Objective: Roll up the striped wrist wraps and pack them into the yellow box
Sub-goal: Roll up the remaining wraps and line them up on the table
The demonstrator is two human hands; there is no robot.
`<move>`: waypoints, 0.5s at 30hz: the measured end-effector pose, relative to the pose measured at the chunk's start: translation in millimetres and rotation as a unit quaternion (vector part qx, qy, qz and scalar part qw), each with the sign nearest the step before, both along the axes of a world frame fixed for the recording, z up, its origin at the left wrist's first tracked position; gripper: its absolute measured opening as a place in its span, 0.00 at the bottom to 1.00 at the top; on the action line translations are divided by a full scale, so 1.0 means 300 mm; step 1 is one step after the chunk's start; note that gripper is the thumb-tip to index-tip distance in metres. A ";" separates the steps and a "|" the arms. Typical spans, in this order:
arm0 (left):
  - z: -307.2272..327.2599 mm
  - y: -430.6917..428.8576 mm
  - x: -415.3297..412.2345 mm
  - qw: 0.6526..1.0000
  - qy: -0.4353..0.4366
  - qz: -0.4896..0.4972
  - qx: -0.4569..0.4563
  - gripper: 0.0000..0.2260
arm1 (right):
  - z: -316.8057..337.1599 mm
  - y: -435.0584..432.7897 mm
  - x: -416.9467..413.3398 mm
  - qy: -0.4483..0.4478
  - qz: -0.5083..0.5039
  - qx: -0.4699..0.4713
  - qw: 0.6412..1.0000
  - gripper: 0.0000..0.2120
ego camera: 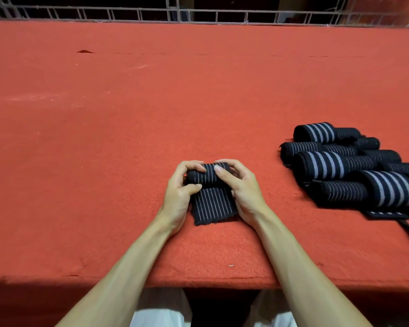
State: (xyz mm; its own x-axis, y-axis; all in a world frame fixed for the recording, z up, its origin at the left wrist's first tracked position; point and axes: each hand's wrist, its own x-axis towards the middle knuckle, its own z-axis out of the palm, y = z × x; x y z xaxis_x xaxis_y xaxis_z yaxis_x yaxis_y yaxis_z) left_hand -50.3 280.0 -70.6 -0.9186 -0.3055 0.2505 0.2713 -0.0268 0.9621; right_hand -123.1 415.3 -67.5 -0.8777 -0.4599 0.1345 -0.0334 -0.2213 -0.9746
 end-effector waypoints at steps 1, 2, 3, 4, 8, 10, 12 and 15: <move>0.001 -0.002 0.001 1.000 -0.007 -0.005 -0.004 0.14 | 0.000 0.004 0.000 -0.008 0.008 -0.010 1.000 0.11; 0.001 0.000 0.000 1.000 -0.015 -0.012 -0.004 0.13 | -0.002 0.008 0.000 -0.011 0.014 -0.017 1.000 0.13; 0.003 0.004 -0.001 1.000 -0.022 -0.014 0.000 0.14 | -0.003 0.012 0.001 -0.009 0.018 -0.026 0.999 0.14; 0.005 0.010 -0.004 1.000 -0.027 -0.005 0.007 0.15 | -0.005 0.014 0.000 0.000 0.022 -0.032 0.999 0.15; 0.007 0.038 -0.019 0.997 -0.014 0.070 -0.001 0.12 | -0.008 0.016 -0.008 0.030 0.039 -0.074 0.996 0.17; -0.001 0.034 -0.020 0.998 -0.013 0.068 0.008 0.13 | -0.007 0.018 -0.013 0.036 0.051 -0.100 0.993 0.18; -0.003 0.022 -0.013 0.998 -0.013 0.061 0.012 0.15 | -0.008 0.014 -0.013 0.032 0.059 -0.105 0.992 0.18; -0.005 0.010 -0.008 0.998 0.004 0.054 0.021 0.13 | -0.005 0.018 -0.011 0.015 0.074 -0.092 0.993 0.17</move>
